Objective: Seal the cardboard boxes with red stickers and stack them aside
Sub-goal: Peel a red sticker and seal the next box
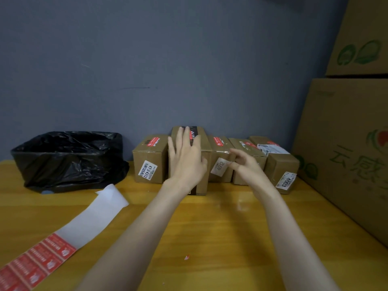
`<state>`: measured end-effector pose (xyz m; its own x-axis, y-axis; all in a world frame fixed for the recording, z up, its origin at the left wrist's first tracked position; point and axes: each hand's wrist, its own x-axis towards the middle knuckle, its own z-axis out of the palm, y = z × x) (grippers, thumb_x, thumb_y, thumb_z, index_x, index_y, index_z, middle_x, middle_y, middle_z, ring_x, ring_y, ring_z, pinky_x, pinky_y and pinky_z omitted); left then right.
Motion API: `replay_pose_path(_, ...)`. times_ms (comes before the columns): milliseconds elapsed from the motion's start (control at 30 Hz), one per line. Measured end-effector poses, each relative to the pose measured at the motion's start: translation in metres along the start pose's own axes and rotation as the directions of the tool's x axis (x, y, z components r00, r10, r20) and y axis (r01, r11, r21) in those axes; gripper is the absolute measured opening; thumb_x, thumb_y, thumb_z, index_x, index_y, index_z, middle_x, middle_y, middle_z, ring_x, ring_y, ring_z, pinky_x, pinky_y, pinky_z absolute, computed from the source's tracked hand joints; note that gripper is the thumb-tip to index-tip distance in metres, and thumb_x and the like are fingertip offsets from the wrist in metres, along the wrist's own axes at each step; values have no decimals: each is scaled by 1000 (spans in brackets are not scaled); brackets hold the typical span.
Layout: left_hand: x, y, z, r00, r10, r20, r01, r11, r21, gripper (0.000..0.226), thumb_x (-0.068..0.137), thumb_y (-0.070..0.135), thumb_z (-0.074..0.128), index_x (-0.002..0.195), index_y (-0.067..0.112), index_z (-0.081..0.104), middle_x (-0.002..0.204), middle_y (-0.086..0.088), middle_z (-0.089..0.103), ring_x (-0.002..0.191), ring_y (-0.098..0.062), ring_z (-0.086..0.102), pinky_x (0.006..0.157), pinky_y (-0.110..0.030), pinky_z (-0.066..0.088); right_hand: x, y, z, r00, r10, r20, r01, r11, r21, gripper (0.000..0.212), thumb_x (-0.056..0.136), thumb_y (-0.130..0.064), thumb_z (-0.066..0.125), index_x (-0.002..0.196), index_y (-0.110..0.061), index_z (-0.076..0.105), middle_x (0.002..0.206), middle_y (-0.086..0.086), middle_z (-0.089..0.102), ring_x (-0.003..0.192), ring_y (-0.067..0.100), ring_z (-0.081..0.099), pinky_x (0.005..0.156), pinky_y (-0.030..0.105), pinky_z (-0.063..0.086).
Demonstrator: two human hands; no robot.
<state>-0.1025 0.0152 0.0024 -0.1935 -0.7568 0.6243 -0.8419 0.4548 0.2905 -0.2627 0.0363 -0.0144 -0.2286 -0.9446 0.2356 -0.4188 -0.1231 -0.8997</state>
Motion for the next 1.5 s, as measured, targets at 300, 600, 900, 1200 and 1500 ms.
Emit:
replay_pose_path(300, -14, 39, 32, 983, 175, -61, -185, 947, -262, 52, 91, 6, 48, 141, 8, 37, 156, -7, 20, 146, -16, 5, 117, -26, 3, 4, 11, -30, 978, 34, -206, -20, 997, 70, 27, 92, -6, 51, 117, -14, 59, 124, 1, 55, 113, 13, 48, 100, 33, 42)
replay_pose_path(600, -26, 73, 73, 938, -21, 346, 234, 775, -587, 57, 91, 5, 48, 145, 11, 30, 153, -2, 28, 141, -15, 22, 109, -19, 21, 12, 22, -38, 940, 78, -333, -51, 995, 89, 32, 91, -2, 49, 120, -14, 56, 130, 4, 52, 118, 15, 46, 96, 28, 38)
replay_pose_path(900, -13, 86, 102, 879, -127, 459, 453, 521, -723, 68, 91, 0, 46, 150, 11, 14, 157, -2, 14, 144, -16, 14, 86, 4, 22, 16, 27, -36, 966, 93, -242, -118, 989, -93, 45, 88, -8, 53, 131, -19, 43, 141, 7, 40, 126, 23, 42, 103, 41, 42)
replay_pose_path(1200, -9, 81, 114, 861, -136, 491, 502, 392, -771, 66, 91, 9, 53, 148, 13, 20, 152, -4, 27, 140, -17, 26, 110, -28, 29, 17, 32, -40, 956, 142, -256, -179, 976, -127, 45, 88, -10, 56, 131, -15, 42, 133, 11, 48, 120, 25, 48, 101, 42, 43)
replay_pose_path(1500, -4, 77, 111, 844, -147, 516, 530, 379, -759, 66, 85, 11, 59, 144, 15, 30, 145, -6, 27, 134, -22, 32, 112, -41, 31, 18, 30, -43, 927, 152, -342, -198, 975, -105, 48, 87, -13, 57, 133, -16, 41, 137, 10, 35, 119, 26, 45, 92, 29, 38)
